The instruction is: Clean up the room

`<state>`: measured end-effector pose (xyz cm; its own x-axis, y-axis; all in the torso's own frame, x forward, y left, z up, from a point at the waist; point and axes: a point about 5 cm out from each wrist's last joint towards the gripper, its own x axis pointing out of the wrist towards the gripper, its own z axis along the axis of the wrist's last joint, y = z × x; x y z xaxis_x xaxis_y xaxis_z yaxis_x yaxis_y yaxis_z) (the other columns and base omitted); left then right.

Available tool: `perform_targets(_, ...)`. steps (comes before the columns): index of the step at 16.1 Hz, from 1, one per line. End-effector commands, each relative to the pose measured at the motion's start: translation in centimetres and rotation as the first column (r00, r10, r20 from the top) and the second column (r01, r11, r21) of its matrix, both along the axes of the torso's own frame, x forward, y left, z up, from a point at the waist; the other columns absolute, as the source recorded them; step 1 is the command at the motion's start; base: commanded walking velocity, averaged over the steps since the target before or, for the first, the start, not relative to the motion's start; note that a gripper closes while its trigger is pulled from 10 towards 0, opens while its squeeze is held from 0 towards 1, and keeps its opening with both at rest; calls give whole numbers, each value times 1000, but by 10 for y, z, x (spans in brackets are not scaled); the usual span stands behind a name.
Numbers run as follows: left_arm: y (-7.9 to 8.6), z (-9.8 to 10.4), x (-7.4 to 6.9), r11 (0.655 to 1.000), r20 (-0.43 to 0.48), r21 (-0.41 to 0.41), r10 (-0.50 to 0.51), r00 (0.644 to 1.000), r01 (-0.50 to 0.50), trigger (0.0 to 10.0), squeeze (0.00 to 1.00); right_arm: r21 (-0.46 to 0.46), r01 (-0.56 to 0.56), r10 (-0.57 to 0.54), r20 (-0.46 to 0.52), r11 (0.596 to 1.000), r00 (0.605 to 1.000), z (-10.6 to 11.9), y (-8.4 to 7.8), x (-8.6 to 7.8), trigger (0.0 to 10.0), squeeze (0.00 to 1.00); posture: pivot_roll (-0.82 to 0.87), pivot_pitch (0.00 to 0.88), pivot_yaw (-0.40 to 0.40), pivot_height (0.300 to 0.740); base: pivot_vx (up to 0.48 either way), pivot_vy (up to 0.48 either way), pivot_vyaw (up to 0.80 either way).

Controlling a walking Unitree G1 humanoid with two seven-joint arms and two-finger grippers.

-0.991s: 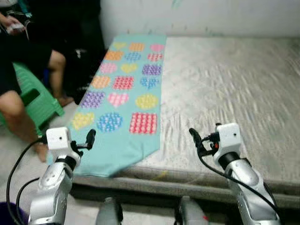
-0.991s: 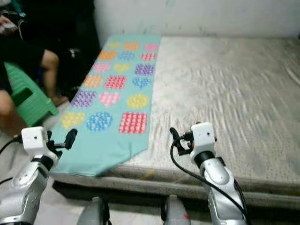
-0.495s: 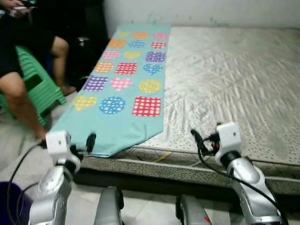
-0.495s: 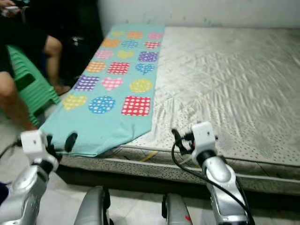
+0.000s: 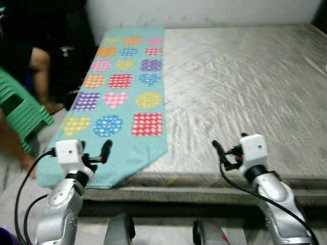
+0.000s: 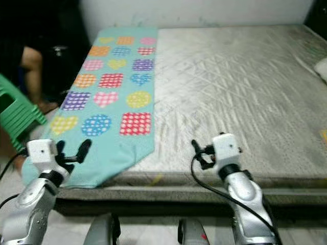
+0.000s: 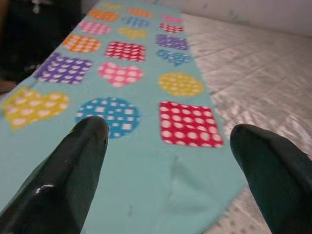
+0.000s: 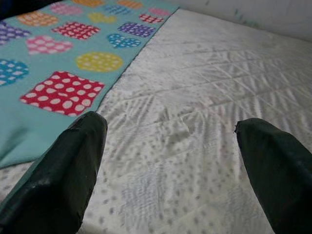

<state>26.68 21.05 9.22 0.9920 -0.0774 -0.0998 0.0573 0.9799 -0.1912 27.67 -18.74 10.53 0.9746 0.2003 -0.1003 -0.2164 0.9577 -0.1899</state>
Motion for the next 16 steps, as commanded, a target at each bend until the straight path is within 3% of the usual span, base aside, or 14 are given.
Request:
perform_targets(1, 8, 2, -3, 1000, 4, 13, 21, 1000, -21, 10000, 0, 8, -31, 31, 14, 999, 999, 3, 9, 3, 10000, 0, -194, 84, 42, 610, 382, 0, 0)
perform_targets(3, 7, 1, -3, 999, -10, 16, 28, 1000, -28, 10000, 0, 7, -33, 33, 14, 999, 999, 3, 9, 3, 10000, 0, -194, 84, 42, 610, 364, 0, 0)
perform_targets(10, 4, 1, -8, 1000, -22, 7, 21, 1000, -21, 10000, 0, 1, -42, 42, 4, 999, 999, 0, 11, -3, 10000, 0, -182, 109, 25, 610, 0, 0, 0)
perform_targets(14, 3, -1, -19, 999, -82, 3, 32, 996, -32, 10000, 0, -9, -79, 79, -30, 997, 996, 0, 14, -18, 10000, 0, -176, 189, 16, 566, 0, 0, 0)
perform_targets(16, 3, -2, -19, 998, -107, -6, 59, 993, -60, 10000, 0, -22, -79, 78, -35, 997, 996, 1, 11, -18, 10000, 0, -184, 200, 17, 541, 0, 0, 0)
